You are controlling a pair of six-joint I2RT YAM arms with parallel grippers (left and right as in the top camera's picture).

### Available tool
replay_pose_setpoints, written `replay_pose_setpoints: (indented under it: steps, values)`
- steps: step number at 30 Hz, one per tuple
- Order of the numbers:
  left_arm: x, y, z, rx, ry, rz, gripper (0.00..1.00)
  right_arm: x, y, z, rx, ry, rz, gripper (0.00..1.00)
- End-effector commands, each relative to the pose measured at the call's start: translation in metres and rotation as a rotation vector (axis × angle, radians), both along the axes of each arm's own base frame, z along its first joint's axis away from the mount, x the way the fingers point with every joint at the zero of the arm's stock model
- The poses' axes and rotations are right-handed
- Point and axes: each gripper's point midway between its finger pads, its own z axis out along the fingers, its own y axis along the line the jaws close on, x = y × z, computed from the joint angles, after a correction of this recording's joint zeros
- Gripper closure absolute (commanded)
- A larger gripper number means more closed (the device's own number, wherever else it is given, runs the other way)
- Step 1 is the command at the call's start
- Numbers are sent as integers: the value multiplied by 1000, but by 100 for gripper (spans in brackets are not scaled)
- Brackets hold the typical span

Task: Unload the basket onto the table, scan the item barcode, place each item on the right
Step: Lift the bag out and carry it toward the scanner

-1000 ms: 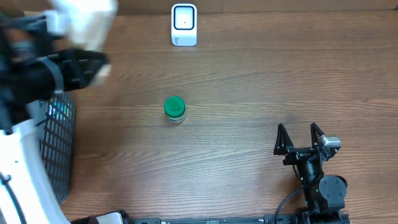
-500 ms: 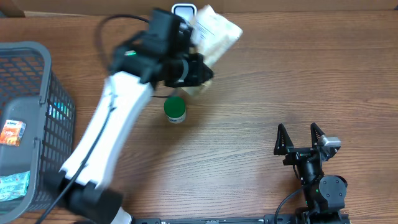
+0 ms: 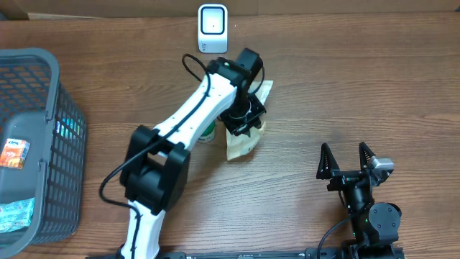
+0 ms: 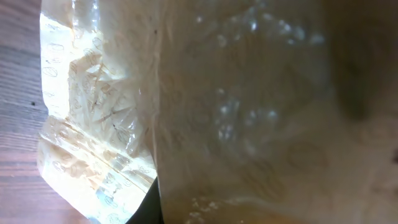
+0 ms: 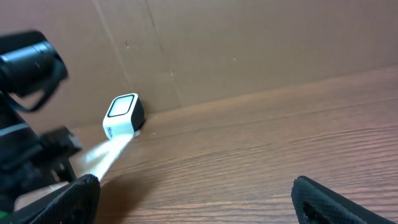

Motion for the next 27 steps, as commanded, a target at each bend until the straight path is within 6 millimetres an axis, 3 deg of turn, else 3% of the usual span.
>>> replay_pose_setpoints:
  steps: [1,2,3,5,6,7,14,18,22,27]
  values:
    - [-4,-3,-5,8,51,64,96,0,0,-1,5,-8,3,0]
    - [-4,-2,-5,8,52,63,93,0,0,-1,5,-8,3,0]
    - [-3,-3,-5,4,46,56,84,0,0,-1,5,-8,3,0]
    - [-1,-6,-3,-17,28,32,43,0,0,-1,5,-8,3,0]
    - [0,-8,-2,-30,16,13,10,0,0,-1,5,-8,3,0]
    - [1,-11,-1,-49,11,-5,0,0,0,-1,5,-8,3,0]
    - [0,-20,12,-121,-24,-89,0,0,0,-1,5,-8,3,0]
    - [11,-21,36,-138,-114,-121,0,0,0,-1,5,-8,3,0]
    - [28,-19,83,-149,-295,-183,0,0,0,-1,5,-8,3,0]
    - [37,-13,168,-176,-588,-354,0,0,0,-1,5,-8,3,0]
